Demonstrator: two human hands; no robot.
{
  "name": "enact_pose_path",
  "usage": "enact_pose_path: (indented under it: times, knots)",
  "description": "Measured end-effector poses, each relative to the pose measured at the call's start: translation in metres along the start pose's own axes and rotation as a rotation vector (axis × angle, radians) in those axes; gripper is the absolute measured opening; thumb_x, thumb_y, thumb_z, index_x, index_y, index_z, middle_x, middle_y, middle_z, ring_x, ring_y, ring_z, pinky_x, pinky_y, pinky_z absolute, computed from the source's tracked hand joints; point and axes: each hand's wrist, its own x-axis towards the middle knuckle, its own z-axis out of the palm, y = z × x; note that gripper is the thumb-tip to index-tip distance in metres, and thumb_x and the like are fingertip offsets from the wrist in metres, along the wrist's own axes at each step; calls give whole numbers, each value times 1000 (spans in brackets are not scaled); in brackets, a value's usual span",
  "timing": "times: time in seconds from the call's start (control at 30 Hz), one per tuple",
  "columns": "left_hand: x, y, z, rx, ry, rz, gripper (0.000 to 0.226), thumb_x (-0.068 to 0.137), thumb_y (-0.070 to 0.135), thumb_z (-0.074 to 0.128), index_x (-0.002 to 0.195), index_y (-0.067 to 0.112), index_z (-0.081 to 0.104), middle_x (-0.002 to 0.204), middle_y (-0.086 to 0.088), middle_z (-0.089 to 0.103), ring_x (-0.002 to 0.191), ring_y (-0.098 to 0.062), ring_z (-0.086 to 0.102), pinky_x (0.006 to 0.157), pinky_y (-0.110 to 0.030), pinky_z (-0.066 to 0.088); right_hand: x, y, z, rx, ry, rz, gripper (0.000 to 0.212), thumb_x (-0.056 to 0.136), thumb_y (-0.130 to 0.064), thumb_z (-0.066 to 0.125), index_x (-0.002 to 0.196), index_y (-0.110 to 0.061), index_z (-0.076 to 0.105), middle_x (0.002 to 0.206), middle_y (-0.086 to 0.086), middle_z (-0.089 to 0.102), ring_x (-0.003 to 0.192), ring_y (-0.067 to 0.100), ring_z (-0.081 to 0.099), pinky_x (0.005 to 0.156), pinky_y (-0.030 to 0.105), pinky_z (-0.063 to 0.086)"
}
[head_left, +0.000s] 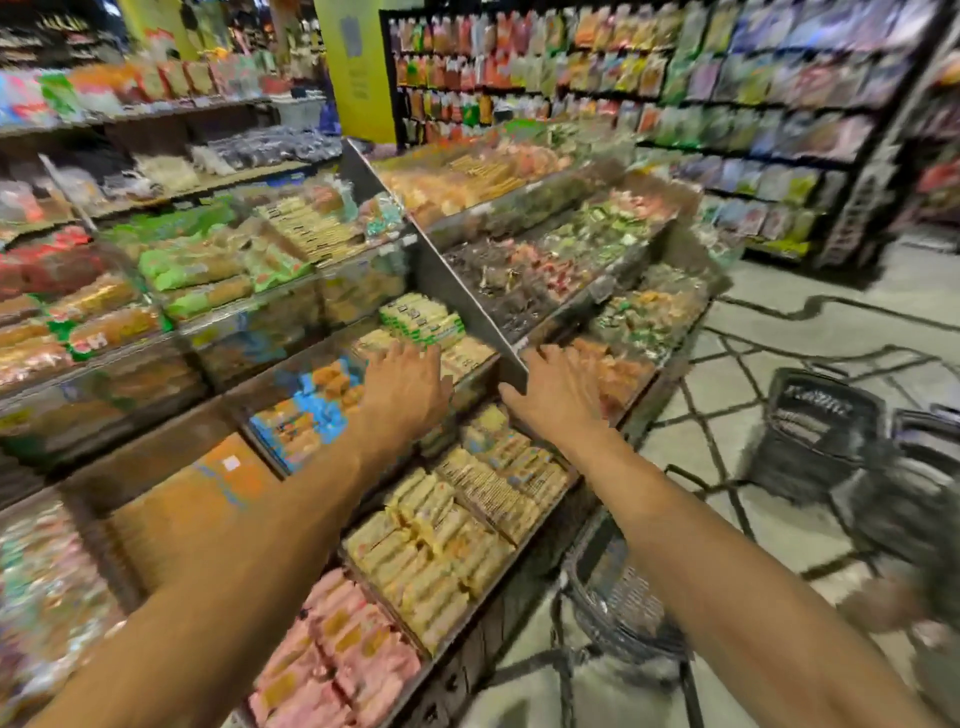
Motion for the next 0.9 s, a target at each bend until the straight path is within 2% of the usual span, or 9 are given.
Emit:
enact_pose_path:
  times: [0.13,0.23,0.37,0.57,0.73,0.9]
  knots:
    - [36,79,2,-23,2,139,44,101,47,46,126,13,59,124,-17,64,118,-39,59,99,-48,44,-13,74,-6,-23,36,153,64,94,-66,50,139,-21,57,135,9,61,130,36,52,111,54,37]
    - [58,131,5,-58,13,254,46,102,46,46,130,12,57,124,-16,63,114,-40,61,96,-50,46,-23,119,-6,-56,-2,285,75,92,-73,47,148,-22,51,140,12,58,133,38,50,112,55,37]
    - [85,191,11,-109,1,375,42,103,44,44,128,13,55,124,-16,59,116,-39,58,95,-50,46,-33,171,-3,-33,-5,401,65,94,-65,52,141,-20,55,132,14,59,125,38,54,100,50,48]
    - [129,254,36,-138,-48,517,47,102,45,44,135,12,51,130,-18,55,118,-40,56,96,-53,49,-28,228,9,-37,-39,545,61,96,-60,49,143,-20,53,143,13,54,131,35,47,99,50,46]
    - [166,297,67,-146,-105,632,42,103,46,41,128,13,51,128,-18,55,118,-40,55,96,-54,50,-17,267,41,-96,-56,640,59,94,-61,51,136,-20,59,127,12,62,117,35,57,91,47,49]
    - [187,332,113,-114,-193,705,46,107,42,38,141,12,47,137,-20,51,125,-40,52,98,-52,47,-18,305,92,-62,-132,727,57,94,-63,51,130,-20,60,125,14,63,119,37,58,95,50,49]
